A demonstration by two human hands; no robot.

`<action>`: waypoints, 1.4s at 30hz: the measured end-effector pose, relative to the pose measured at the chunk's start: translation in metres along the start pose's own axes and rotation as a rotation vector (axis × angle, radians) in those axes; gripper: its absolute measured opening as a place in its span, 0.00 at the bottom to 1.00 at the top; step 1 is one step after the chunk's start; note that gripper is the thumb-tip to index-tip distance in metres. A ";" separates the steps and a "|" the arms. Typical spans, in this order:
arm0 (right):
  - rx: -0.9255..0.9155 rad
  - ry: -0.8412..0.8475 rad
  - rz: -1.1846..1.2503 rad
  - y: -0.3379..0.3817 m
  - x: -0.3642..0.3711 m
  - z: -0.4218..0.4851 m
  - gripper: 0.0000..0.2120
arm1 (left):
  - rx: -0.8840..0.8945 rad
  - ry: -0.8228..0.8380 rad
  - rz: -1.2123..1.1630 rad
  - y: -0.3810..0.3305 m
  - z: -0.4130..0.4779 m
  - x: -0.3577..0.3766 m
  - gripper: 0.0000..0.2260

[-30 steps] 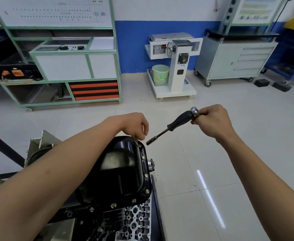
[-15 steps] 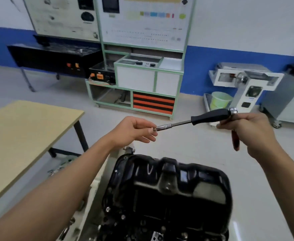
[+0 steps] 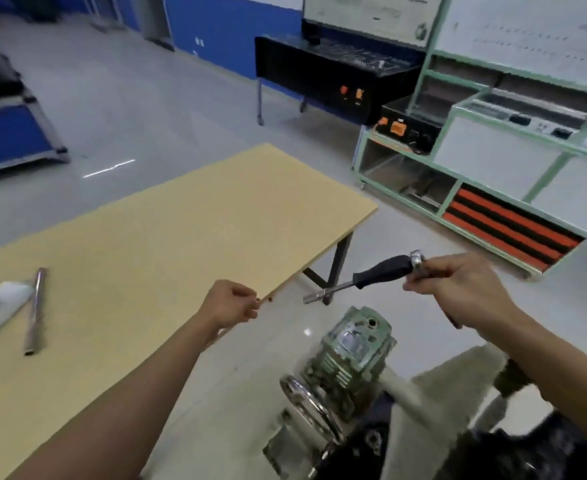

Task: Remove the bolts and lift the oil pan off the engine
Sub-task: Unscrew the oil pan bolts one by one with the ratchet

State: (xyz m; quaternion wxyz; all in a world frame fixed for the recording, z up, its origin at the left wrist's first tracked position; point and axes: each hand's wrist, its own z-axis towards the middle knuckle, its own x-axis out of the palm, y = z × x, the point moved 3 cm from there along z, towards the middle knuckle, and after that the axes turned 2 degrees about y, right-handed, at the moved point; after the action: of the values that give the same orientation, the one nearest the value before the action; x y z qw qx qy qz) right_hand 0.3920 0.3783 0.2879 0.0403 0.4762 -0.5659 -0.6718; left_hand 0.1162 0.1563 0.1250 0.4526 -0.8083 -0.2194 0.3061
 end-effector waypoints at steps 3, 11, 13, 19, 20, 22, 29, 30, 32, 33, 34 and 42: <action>0.012 0.056 -0.001 0.001 0.074 0.043 0.13 | -0.055 -0.146 0.097 0.052 0.040 -0.045 0.05; 0.098 0.161 0.042 -0.040 0.201 0.092 0.10 | -0.005 -0.253 0.378 0.128 0.103 -0.074 0.06; 0.148 0.186 0.078 -0.045 0.216 0.098 0.09 | 0.004 -0.250 0.390 0.135 0.109 -0.073 0.05; 0.153 0.236 0.100 -0.039 0.236 0.106 0.12 | 0.033 -0.249 0.382 0.135 0.107 -0.076 0.10; 0.144 0.243 0.096 -0.036 0.236 0.106 0.12 | 0.052 -0.269 0.363 0.126 0.104 -0.076 0.10; 0.127 0.249 0.084 -0.030 0.228 0.105 0.12 | 0.146 -0.320 0.285 0.092 0.094 -0.073 0.09; 0.030 0.156 0.031 0.017 0.121 0.071 0.10 | 0.613 0.275 0.235 -0.118 0.021 0.010 0.11; 0.008 0.133 0.033 0.022 0.097 0.060 0.07 | 0.667 0.375 0.281 -0.143 0.004 0.028 0.12; -0.034 0.080 0.011 0.028 0.041 0.032 0.03 | 0.784 0.496 0.372 -0.183 -0.033 0.065 0.14; -0.056 0.057 -0.009 0.028 0.011 0.014 0.03 | 0.840 0.521 0.402 -0.200 -0.051 0.084 0.13; -0.085 0.035 -0.035 0.027 -0.020 -0.006 0.04 | 0.895 0.533 0.417 -0.216 -0.070 0.104 0.12; -0.255 -0.362 -0.350 -0.040 -0.256 -0.234 0.04 | 1.179 0.657 0.225 -0.290 -0.282 0.325 0.13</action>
State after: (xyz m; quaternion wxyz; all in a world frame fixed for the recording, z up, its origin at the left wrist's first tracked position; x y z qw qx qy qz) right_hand 0.7108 0.3760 0.4304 -0.1184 0.4302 -0.3842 -0.8083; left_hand 0.5219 0.3368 0.3936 0.8255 -0.4958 0.2181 0.1585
